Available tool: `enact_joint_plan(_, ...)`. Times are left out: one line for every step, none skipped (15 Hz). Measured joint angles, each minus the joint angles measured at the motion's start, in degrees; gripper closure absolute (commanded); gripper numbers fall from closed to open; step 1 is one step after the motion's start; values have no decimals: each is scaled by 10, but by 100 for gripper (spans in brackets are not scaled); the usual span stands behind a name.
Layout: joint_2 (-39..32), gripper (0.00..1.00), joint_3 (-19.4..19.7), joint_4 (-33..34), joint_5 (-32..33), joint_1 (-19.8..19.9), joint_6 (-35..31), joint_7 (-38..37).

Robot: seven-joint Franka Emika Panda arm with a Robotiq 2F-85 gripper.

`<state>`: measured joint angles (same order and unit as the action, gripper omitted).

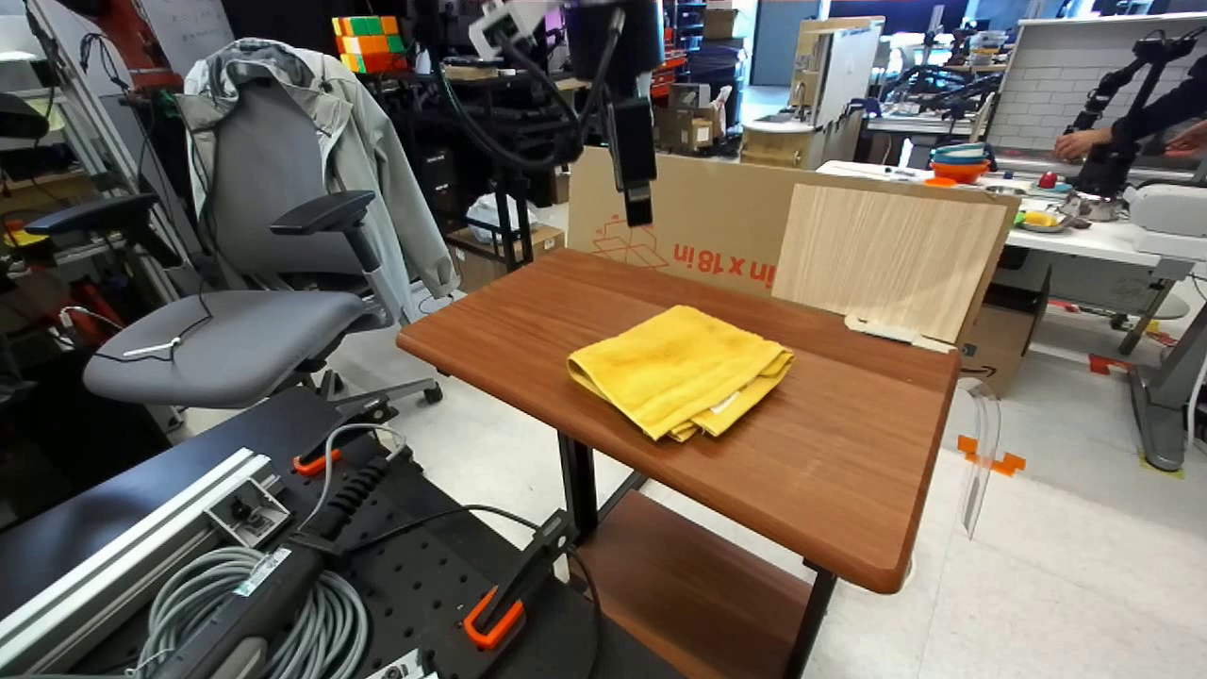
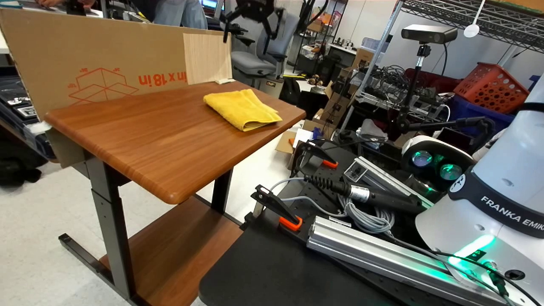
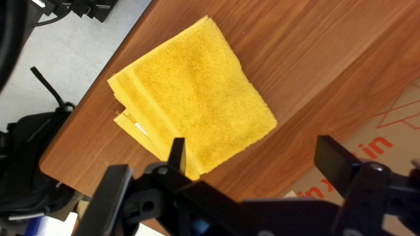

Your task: Use the towel to wipe the desk

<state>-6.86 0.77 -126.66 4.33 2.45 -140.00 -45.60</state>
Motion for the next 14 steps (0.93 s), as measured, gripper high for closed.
enact_joint_plan(-26,0,8,3,20,-1,-16,-37)
enact_joint_plan(-51,0,20,8,39,-2,-23,-71)
enact_joint_plan(-75,0,34,15,53,-4,-25,-101)
enact_joint_plan(-96,0,49,22,61,-6,-25,-126)
enact_joint_plan(-116,0,64,28,66,-8,-25,-147)
enact_joint_plan(-132,0,76,34,66,-11,-25,-161)
enact_joint_plan(-147,0,86,38,66,-12,-25,-172)
enact_joint_plan(-160,0,91,41,65,-13,-25,-178)
enact_joint_plan(-172,0,93,43,64,-13,-25,-181)
enact_joint_plan(-183,0,93,45,64,-14,-27,-182)
enact_joint_plan(-194,0,92,47,63,-18,-30,-182)
enact_joint_plan(-204,0,89,50,60,-24,-34,-182)
enact_joint_plan(-214,0,87,54,53,-31,-39,-182)
enact_joint_plan(-223,0,84,60,46,-39,-41,-182)
